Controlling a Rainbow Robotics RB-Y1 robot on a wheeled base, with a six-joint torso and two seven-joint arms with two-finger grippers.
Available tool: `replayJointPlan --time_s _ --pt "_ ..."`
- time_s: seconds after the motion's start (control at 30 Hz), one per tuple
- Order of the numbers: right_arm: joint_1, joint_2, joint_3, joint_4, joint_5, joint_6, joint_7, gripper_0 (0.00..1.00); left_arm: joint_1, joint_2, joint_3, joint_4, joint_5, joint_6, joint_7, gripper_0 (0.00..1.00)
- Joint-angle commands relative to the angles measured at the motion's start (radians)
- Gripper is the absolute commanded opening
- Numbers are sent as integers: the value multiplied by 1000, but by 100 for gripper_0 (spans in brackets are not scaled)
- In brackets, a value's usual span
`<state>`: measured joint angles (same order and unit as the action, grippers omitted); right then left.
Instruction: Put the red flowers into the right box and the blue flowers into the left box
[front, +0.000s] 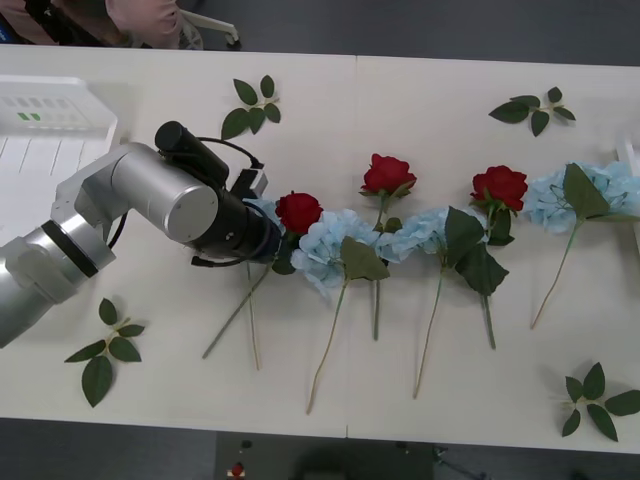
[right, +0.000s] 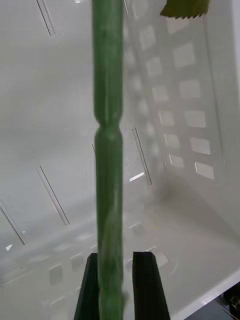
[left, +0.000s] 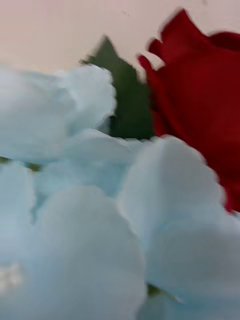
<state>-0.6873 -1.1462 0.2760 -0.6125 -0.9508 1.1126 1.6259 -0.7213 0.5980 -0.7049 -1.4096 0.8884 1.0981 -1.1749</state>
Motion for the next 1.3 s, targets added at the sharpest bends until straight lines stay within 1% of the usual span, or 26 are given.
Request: replayJointPlan --time_s 0.03,0.07,0.1,0.13,0.2,0.23,0.33,0.43,0.47,0.5,0.53,0.6,0.7,0.77,0.8,0.83,0.93,1.0,1.1,1.23,1.27,1.3 --pt "-5 -15 -5 -12 -25 -8 2 71 -24 16 -56 40 -52 -95 41 84" --pt "-1 -17 -5 -18 -43 -8 25 79 -24 16 -67 52 -65 -110 41 55" --pt "2 -17 -5 -21 -65 -8 66 84 -24 16 -73 60 -77 -124 40 34" --pt "2 -17 -5 -21 -86 -8 94 85 -24 16 -77 60 -88 -127 38 28" --pt "2 -21 -6 -27 -143 10 153 89 -23 16 -79 60 -108 -127 38 22" --pt "2 -23 -9 -39 -174 30 176 90 -23 16 -79 60 -115 -127 37 17" --pt "2 -29 -35 -110 -270 136 173 91 -23 16 -87 60 -143 -126 32 10" --pt "3 -37 -38 -216 -341 242 34 90 -24 16 -96 60 -178 -126 31 4" --pt "3 -40 -28 -289 -341 288 -75 90 -24 16 -96 58 -197 -126 31 1" --pt "5 -43 -20 -332 -342 306 -120 90 -24 16 -96 55 -204 -127 31 1" --pt "11 -49 -3 -426 -352 332 -215 90 -24 16 -96 49 -220 -126 29 0" --pt "29 -67 26 -581 -356 334 -370 90 -29 22 -96 31 -235 -126 32 0" --pt "84 -89 63 -780 -347 273 -554 90 -59 60 -94 -29 -230 -103 31 0" --pt "127 -90 80 -872 -322 211 -656 90 -81 97 -87 -95 -223 -52 29 0" --pt "140 -89 86 -894 -309 194 -678 90 -86 109 -84 -118 -217 -37 28 0" --pt "152 -81 107 -929 -270 159 -718 90 -93 134 -71 -169 -194 -4 26 0" --pt "155 -56 183 -941 -186 81 -787 90 -99 183 -8 -293 -91 80 20 0" --pt "157 -26 219 -935 -86 38 -816 90 -99 200 53 -374 18 138 20 0" --pt "160 0 267 -901 32 -14 -850 90 -98 220 179 -471 185 226 26 0" --pt "160 14 319 -846 58 -92 -839 90 -98 227 331 -496 372 292 20 0" --pt "161 16 331 -842 64 -108 -837 90 -99 227 348 -496 388 292 17 0" --pt "160 19 345 -836 70 -125 -839 90 -99 227 358 -496 391 289 12 6"
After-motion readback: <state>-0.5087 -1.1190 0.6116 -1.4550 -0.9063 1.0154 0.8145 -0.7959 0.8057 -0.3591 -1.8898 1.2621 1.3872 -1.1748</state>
